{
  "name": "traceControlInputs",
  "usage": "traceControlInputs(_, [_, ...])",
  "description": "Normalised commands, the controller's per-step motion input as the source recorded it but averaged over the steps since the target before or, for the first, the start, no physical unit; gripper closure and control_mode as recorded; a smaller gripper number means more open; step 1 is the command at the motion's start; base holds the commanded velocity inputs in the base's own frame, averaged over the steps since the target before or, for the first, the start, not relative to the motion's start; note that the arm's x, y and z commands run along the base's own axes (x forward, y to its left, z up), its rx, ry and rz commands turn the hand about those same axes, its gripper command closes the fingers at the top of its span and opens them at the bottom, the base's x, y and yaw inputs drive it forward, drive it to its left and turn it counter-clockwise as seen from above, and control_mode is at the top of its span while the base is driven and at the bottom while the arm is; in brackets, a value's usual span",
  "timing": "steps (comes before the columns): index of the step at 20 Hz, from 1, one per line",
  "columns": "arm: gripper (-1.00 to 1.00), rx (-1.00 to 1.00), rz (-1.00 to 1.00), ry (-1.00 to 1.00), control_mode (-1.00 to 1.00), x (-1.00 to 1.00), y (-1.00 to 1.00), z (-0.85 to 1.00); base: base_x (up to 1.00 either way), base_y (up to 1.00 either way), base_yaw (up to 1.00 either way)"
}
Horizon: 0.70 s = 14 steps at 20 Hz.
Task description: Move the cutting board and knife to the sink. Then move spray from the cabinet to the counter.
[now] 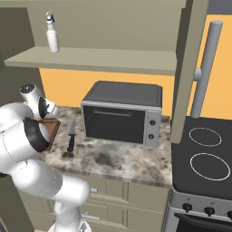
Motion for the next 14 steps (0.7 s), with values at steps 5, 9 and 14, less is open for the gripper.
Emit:
traceControlInputs(5, [-1.00,0.00,0.00,0.00,-1.00,0.51,0.19,-0.27,0.00,0.00,0.00])
traceControlInputs(9, [-1.00,0.00,0.00,0.07,-1.00,0.50,0.20,-0.21,0.00,0.00,0.00])
traceControlInputs(14, [-1.00,0.00,0.00,0.15,-1.00,0.41,0.14,-0.12,0.00,0.00,0.00])
